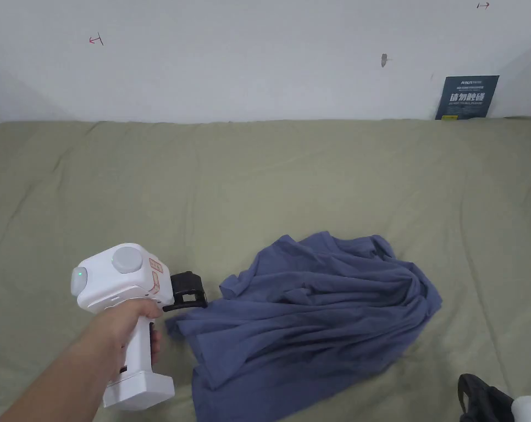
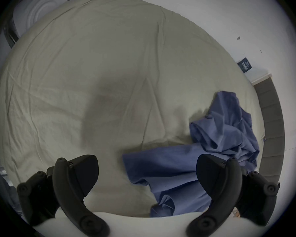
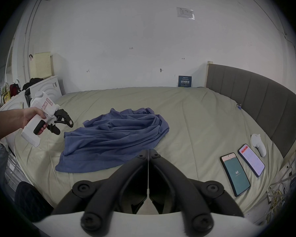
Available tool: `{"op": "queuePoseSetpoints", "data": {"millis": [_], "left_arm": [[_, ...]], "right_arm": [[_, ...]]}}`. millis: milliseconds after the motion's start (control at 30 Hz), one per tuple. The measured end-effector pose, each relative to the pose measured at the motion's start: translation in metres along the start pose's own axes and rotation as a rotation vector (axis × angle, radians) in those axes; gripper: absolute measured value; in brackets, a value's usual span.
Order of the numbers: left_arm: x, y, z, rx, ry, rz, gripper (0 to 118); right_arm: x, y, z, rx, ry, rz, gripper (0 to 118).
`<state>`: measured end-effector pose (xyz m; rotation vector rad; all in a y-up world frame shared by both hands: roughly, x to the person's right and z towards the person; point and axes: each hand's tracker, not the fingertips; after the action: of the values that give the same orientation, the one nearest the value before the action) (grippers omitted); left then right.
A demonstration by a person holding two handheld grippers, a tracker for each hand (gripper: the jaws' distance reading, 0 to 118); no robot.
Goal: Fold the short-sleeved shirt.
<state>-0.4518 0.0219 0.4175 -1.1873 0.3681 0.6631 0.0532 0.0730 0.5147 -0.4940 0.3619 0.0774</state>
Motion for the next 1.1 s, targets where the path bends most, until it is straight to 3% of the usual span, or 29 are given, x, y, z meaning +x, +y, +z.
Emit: {"op": "queuePoseSetpoints", "data": {"millis": [300,333,367,400,433,467,500,533,633,767,867,1100], "left_arm": [[0.02,-0.003,-0.018,-0.035,0.044,0.018,110],[0.021,-0.004,-0.021,-0.042,0.068,0.007,97],[0.018,0.001,-0.024,-0.044,0.102,0.002,76],[0.014,0.009,-0.027,-0.017,0.196,-0.042,41],[0.011,0.013,-0.027,0.003,0.236,-0.109,22],[0.003,0.017,-0.026,0.008,0.18,-0.108,14],[-0.007,0.024,-0.022,-0.006,0.071,-0.013,8],[-0.004,0.011,-0.018,-0.001,0.017,0.057,8],[-0.005,0.012,-0.016,0.012,0.045,-0.03,7],[0.009,-0.026,0.008,0.06,-0.124,0.029,7],[0.014,-0.038,0.022,0.096,-0.103,-0.026,7],[0.001,-0.046,0.03,0.143,-0.179,-0.067,7]], "right_arm": [[0.001,-0.004,0.001,-0.013,-0.011,0.002,1],[0.002,-0.004,0.003,-0.013,-0.013,0.0,1],[0.003,-0.004,0.004,-0.011,-0.016,-0.003,1],[0.003,-0.004,0.006,-0.009,-0.02,-0.004,1],[0.004,-0.004,0.007,-0.006,-0.022,-0.007,1],[0.005,-0.004,0.009,-0.004,-0.022,-0.012,1],[0.006,-0.004,0.009,-0.003,-0.022,-0.014,1],[0.006,-0.004,0.009,-0.003,-0.025,-0.013,1],[0.005,-0.003,0.008,-0.007,-0.023,-0.014,1],[0.004,0.0,0.005,-0.007,-0.017,-0.01,1],[0.009,0.008,-0.009,-0.035,-0.006,0.003,1],[0.044,0.057,-0.116,-0.246,0.036,0.042,1]]}}
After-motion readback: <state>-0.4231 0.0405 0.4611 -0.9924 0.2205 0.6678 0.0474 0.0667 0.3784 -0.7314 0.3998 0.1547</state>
